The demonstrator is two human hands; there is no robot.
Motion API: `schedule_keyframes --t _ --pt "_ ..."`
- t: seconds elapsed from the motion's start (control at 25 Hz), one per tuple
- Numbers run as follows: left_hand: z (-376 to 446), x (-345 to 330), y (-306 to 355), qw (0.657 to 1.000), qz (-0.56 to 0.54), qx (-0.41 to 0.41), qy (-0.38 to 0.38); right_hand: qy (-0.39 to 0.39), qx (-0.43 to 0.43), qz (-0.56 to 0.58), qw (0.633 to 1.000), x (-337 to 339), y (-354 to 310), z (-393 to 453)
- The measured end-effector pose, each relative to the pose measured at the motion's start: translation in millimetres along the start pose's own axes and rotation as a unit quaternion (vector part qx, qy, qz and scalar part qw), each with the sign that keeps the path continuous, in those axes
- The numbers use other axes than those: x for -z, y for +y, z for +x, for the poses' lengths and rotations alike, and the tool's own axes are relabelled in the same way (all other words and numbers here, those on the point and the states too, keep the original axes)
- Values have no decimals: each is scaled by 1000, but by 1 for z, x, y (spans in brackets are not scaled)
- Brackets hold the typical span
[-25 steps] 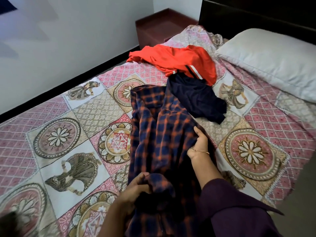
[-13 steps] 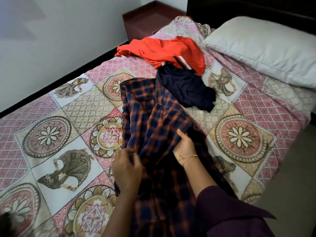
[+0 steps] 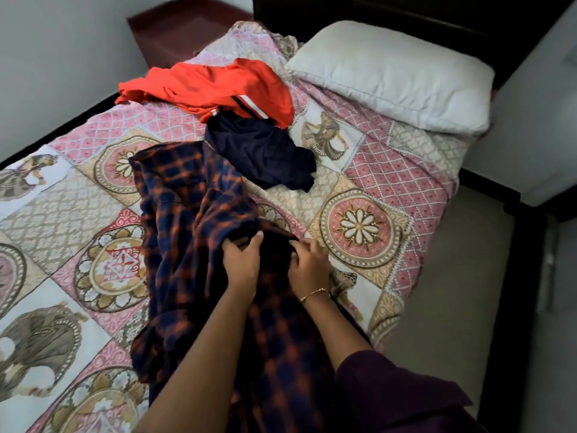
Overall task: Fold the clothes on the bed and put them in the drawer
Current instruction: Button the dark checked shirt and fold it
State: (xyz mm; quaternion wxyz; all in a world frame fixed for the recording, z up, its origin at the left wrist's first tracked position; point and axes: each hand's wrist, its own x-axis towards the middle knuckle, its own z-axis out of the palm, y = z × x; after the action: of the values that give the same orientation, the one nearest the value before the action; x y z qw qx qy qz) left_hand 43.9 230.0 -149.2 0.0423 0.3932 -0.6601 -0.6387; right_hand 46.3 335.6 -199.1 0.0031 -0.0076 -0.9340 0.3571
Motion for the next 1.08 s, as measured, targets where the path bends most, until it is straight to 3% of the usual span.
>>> schedule_keyframes --t 0.12,0.2,0.28,0.4,0.56,0.68,0.76,0.84,0.96,1.08 --pt "6 -17 16 994 -107 12 6 -77 -60 18 995 16 29 8" --pt "11 -29 26 992 -119 23 37 -148 -65 36 986 22 39 12" --pt "18 -35 30 990 -111 37 73 -164 -53 60 983 26 39 11" --pt "30 -37 28 989 -121 71 39 -159 -77 135 975 41 39 -1" --pt "42 -32 29 983 -150 104 28 -286 -109 247 919 62 33 -22" --pt "40 -29 29 927 -348 143 3 -331 -126 155 922 73 38 -36" --pt "35 -24 25 887 -428 165 -58 -278 -131 75 949 77 47 -53" --pt "22 -21 15 905 -354 185 -147 -171 -132 52 975 80 55 -78" --pt "-12 -31 -6 953 -129 184 -203 -18 -78 -22 997 79 70 -111" --pt "-37 -46 -30 969 23 138 -205 -31 -67 -67 995 78 79 -129"
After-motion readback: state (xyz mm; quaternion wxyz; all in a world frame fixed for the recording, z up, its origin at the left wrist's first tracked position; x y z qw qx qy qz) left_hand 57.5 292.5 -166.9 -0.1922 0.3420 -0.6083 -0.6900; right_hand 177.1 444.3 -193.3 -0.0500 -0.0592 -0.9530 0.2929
